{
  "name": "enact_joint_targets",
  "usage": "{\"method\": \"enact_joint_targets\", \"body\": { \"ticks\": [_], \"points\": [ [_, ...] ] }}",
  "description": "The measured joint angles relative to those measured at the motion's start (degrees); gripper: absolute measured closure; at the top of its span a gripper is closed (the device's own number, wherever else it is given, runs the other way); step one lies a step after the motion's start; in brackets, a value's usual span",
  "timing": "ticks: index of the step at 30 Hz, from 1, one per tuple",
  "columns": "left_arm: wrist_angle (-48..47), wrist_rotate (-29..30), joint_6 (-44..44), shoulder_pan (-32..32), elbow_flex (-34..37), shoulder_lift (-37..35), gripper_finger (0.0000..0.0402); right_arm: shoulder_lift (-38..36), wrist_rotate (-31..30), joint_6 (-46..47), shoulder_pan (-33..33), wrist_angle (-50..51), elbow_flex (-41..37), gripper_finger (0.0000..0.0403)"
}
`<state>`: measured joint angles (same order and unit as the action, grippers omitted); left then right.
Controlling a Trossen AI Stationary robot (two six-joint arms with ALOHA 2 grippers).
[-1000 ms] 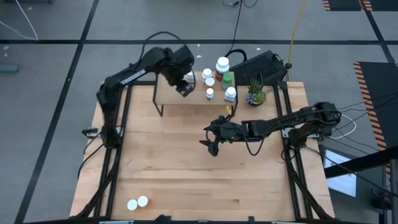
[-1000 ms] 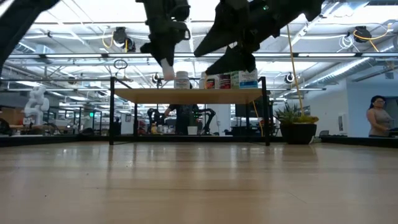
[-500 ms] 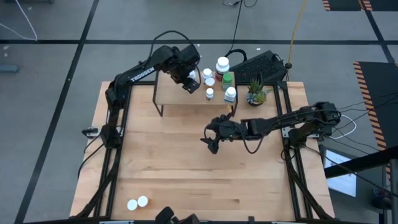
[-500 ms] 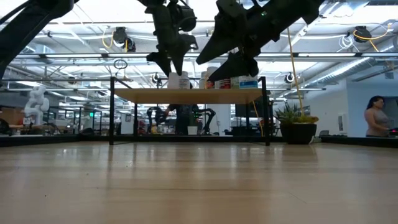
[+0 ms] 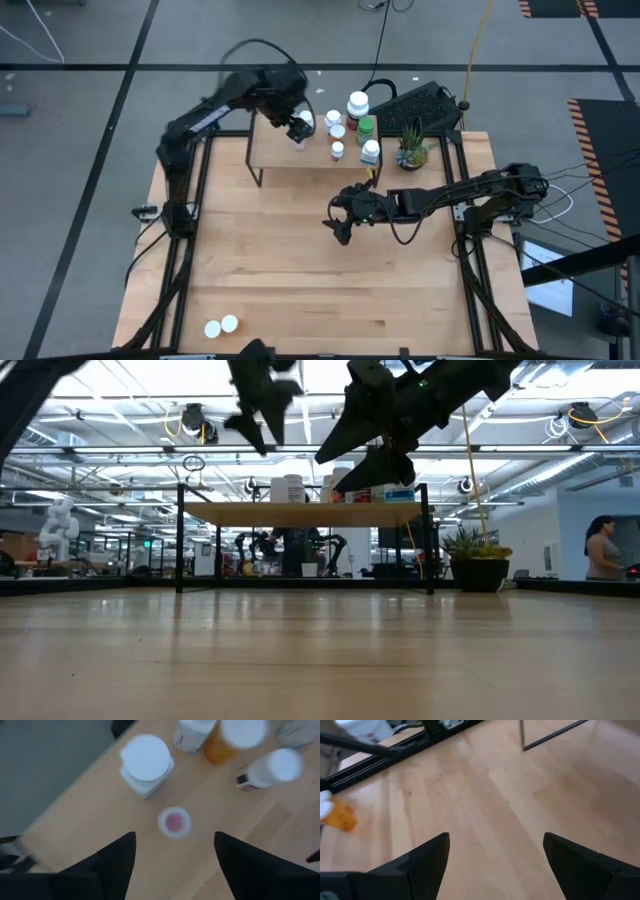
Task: Pick and place medicine bottles onto shelf by color
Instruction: Put the right orange pill bottle on the shelf
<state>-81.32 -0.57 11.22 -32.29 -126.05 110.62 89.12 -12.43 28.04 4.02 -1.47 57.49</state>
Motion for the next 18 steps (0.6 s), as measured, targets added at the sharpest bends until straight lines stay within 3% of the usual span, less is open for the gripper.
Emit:
{"method": "enact_joint_targets", "body": {
  "ticks": [5,8,13,18],
  "points": [
    [-2.1,7.87,2.0,5.05,0.21,-7.65,0.0147,0.0,3.86,-0.52,0.05,-0.1,0.0,0.0085],
    [-2.01,12.35,5.6,10.72,4.78,-13.72,0.0157,0.0,7.57,-2.11,0.05,-1.0,0.0,0.0085],
    [0.8,15.57,17.39,23.49,22.85,-24.77,0.017,0.0,8.28,-3.07,0.18,-3.82,0.0,0.0085],
    [1.29,8.37,34.75,37.31,40.77,-33.7,0.0174,0.0,8.14,0.87,0.1,-4.1,0.0,0.0085]
  ]
}}
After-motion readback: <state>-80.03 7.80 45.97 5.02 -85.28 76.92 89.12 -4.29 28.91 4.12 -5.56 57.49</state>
